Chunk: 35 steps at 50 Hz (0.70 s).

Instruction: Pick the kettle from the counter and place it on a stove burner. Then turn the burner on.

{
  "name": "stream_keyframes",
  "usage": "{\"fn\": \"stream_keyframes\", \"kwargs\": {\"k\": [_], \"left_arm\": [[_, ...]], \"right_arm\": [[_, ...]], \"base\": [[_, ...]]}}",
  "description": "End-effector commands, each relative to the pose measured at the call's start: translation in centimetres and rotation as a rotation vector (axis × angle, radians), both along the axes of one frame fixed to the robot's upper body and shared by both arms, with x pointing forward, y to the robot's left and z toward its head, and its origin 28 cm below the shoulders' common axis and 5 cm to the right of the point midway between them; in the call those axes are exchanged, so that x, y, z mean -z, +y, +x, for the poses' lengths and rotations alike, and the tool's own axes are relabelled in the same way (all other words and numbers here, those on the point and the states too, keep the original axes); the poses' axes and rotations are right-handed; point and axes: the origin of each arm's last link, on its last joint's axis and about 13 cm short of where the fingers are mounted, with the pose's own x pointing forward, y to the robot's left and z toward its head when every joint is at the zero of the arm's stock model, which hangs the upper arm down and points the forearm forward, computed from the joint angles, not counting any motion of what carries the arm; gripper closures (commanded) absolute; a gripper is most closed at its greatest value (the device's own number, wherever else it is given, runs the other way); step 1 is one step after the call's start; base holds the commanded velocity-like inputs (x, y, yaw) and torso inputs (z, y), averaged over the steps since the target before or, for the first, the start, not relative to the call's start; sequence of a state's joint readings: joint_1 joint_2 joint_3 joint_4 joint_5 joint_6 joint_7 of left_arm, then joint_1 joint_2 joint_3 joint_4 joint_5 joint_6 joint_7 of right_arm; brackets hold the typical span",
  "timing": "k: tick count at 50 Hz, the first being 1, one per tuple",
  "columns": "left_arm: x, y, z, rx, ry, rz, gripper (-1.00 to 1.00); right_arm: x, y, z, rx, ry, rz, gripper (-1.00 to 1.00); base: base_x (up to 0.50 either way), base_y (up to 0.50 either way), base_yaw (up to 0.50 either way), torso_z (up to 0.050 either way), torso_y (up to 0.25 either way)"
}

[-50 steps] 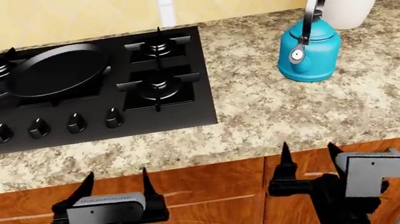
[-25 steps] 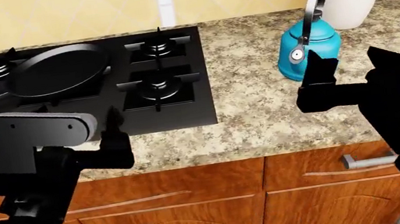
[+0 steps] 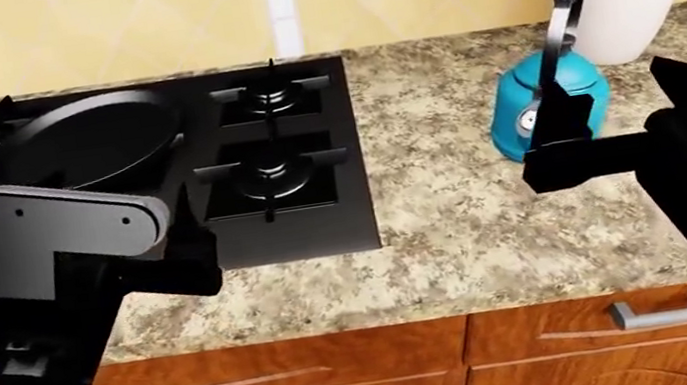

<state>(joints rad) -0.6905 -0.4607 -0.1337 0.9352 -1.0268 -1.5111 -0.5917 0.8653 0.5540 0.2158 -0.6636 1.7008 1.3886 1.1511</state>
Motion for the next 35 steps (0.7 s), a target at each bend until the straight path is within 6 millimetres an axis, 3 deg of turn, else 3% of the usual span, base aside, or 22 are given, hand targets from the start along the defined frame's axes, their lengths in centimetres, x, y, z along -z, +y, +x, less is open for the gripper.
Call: {"fn": "stream_keyframes", "kwargs": {"k": [1,26,35], "left_arm": [[0.0,0.1,0.0,-0.006,0.013,0.026,-1.00],[0.1,0.1,0.3,-0.003,0.017,0.034,-1.00],[0.4,0.2,0.5,-0.003,0.019,0.029,-1.00]], "right_arm": [[0.8,-0.2,0.3,0.010,0.019,-0.014,-1.00],[1.4,-0.1,0.8,0.049,0.033,-0.016,-1.00],[1.1,-0.2,0.8,0.057,0.023,-0.029,-1.00]], "base": [[0.30,0.00,0.00,0.000,0.000],[0.28,0.00,0.00,0.000,0.001],[0.07,0.00,0.00,0.000,0.000]]}}
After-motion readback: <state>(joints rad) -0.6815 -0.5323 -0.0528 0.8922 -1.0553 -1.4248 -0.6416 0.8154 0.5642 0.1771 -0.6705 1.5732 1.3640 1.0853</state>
